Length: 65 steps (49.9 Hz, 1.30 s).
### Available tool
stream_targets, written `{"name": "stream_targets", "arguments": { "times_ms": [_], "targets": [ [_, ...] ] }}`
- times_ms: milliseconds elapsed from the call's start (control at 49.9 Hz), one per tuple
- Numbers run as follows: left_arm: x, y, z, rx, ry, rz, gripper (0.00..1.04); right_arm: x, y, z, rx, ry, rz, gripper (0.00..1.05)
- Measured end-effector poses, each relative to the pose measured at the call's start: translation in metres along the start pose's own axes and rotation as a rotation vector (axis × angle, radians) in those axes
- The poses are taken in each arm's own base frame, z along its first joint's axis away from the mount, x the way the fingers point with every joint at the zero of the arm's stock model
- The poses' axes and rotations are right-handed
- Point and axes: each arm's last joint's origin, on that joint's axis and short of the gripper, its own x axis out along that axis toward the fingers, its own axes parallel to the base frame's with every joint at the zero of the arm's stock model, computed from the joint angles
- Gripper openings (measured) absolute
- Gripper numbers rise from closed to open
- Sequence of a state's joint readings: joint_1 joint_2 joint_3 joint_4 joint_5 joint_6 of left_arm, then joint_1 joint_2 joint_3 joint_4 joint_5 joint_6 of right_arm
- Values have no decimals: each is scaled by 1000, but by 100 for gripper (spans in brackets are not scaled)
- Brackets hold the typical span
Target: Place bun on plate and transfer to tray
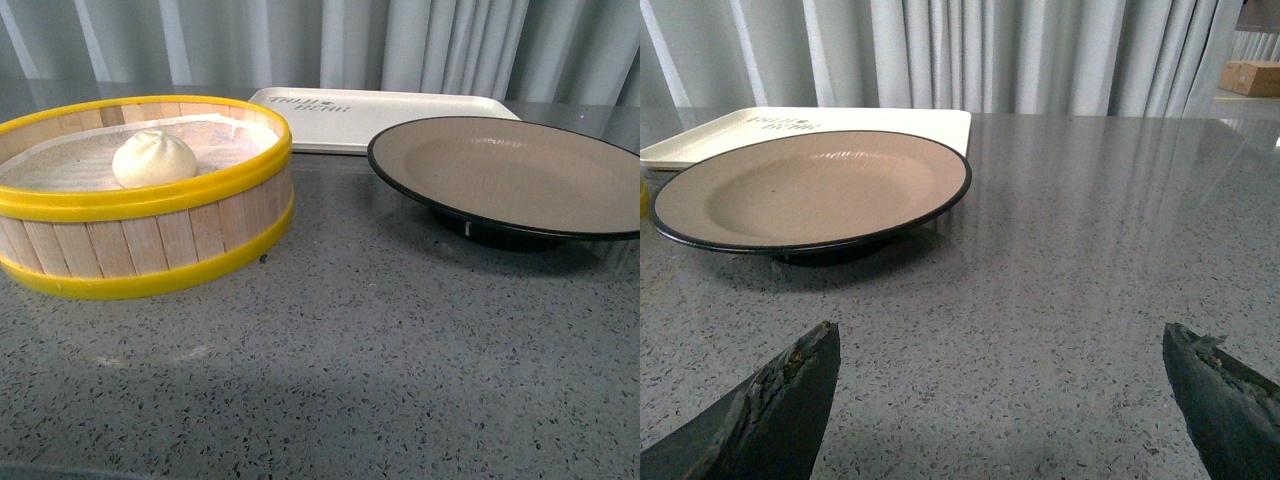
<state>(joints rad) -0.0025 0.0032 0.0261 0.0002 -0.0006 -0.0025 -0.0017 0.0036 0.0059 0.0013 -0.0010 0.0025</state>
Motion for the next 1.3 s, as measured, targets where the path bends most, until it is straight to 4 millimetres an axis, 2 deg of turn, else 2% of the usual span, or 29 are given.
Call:
{"name": "stream_targets", "arguments": {
  "times_ms": [901,1001,1061,1161,1302],
  "targets": [
    [0,0,0,0,0,-1,98,0,0,0,0,0,0,96],
    [3,2,1,-10,425,-155,98,0,0,0,-1,0,2,96],
    [8,4,2,-50,568,-170,98,0,0,0,0,0,3,96],
    [18,7,14,-69,590,-169,98,0,0,0,0,1,0,96],
    [42,2,55,-46,453,-165,98,0,0,0,0,1,2,96]
  ]
}}
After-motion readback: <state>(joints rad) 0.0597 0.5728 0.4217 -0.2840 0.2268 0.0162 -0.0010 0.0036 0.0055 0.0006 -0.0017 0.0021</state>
